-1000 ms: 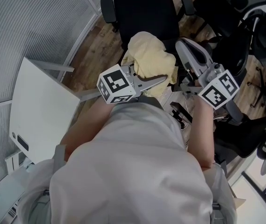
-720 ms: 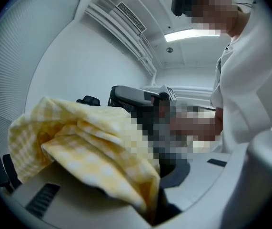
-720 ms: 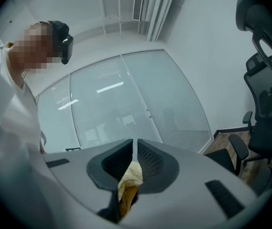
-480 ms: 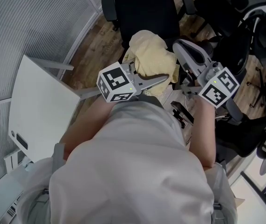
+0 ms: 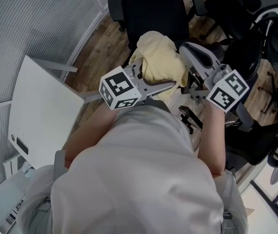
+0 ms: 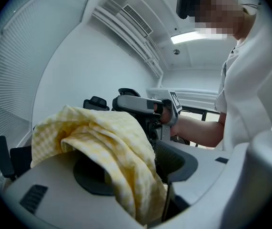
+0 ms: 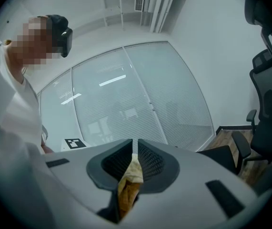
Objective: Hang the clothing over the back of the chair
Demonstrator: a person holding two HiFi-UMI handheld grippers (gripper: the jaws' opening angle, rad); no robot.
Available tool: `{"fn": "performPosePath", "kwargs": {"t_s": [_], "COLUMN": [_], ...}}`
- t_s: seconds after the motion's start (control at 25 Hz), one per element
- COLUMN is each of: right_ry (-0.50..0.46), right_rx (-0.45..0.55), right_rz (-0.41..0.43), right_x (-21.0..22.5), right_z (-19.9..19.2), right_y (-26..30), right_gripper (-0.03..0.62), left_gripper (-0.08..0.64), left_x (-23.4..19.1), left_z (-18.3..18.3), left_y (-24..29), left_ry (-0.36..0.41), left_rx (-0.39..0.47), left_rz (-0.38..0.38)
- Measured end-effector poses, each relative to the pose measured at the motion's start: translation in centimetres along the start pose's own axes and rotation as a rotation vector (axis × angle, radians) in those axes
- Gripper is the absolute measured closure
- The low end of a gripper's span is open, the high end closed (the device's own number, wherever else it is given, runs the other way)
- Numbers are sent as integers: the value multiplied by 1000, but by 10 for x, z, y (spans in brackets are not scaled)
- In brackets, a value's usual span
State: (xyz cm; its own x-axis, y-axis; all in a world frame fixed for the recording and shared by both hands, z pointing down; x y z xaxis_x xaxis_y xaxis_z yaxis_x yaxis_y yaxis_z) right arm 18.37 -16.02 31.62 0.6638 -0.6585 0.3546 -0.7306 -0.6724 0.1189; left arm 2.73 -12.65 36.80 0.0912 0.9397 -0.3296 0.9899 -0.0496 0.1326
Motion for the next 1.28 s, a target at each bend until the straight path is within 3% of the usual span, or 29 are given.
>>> {"fn": "performPosePath", "kwargs": {"t_s": [0.24,0.4,0.88,1.28], "right_ry": [1,1,-30,-65], "right_rx": [-13,-22,-70,-115], "right_rz": [5,13,34,56], "right_x": [-1,-2,-8,-15], "right_z": [-1,-1,-3,-6], "right_y": [2,3,4,8], "right_gripper": [562,504,485,479], "left_gripper": [291,285,287,287], "left_x": [1,2,-2,-2], "left_z": [-2,-3,-6,-8], "left_y": [-4,-7,-21,-22], "left_ry": [2,-4,-30,-34], "left_rx": [-11,-13,-2,-15], "left_rz": [15,23,57,43]}}
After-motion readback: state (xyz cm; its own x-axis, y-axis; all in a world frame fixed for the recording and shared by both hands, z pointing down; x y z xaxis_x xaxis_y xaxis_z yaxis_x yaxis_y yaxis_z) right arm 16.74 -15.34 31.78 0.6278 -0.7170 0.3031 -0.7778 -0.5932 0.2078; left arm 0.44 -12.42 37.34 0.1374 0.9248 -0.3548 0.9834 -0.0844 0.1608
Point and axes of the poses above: the fingertips, and each gripper's own axes: y forward along the fingers, x to its right, z out of its top, the point moved 8 cm from there along -y, backward along the fingers, and after that the axes turned 5 degrees about -z, right-handed, at the moved point
